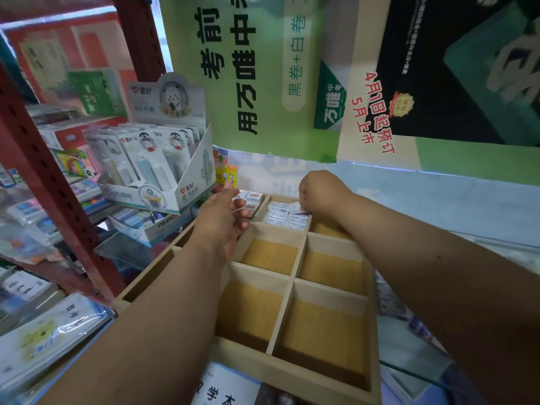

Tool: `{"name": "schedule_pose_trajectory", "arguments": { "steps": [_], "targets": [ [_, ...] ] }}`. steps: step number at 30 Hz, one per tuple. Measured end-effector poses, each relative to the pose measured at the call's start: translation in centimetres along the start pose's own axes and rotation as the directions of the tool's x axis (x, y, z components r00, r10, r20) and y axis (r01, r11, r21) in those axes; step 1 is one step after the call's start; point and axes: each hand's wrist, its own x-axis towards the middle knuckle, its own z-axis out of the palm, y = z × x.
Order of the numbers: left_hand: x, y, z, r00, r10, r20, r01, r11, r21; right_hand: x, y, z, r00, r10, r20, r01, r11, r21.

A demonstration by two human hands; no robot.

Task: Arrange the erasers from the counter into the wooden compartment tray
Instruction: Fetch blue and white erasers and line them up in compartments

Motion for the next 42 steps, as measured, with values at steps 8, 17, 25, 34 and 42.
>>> {"name": "schedule_pose_trajectory", "arguments": {
  "steps": [8,17,25,34,42],
  "targets": [
    [0.0,-0.2,-0.2,1.000,-0.001,-0.011,0.002,0.999,0.036,0.9,0.0,1.8,0.991,0.126,0.049,-0.129,0.989,0.070],
    [0.1,0.1,-0.9,1.000,0.010,0.027,-0.011,1.000,0.020,-4.4,6.5,-5.5,0.985,0.172,-0.016,-0.132,0.808,0.574],
    [-0.4,-0.1,0.1,0.999,0.054,-0.001,-0.053,0.996,0.075,-10.0,11.7,-4.1,0.941,0.185,0.284,-0.255,0.938,0.233],
    [-3.9,0.6,5.0,0.972,0.198,0.129,-0.224,0.946,0.234,-10.0,8.9,-2.3,0.946,0.122,0.301,-0.149,0.986,0.068],
    [-7.6,-0.1,8.2,0.982,-0.077,0.172,0.058,0.992,0.110,-10.8,8.5,-6.7,0.974,0.124,0.192,-0.154,0.976,0.152]
  ]
}}
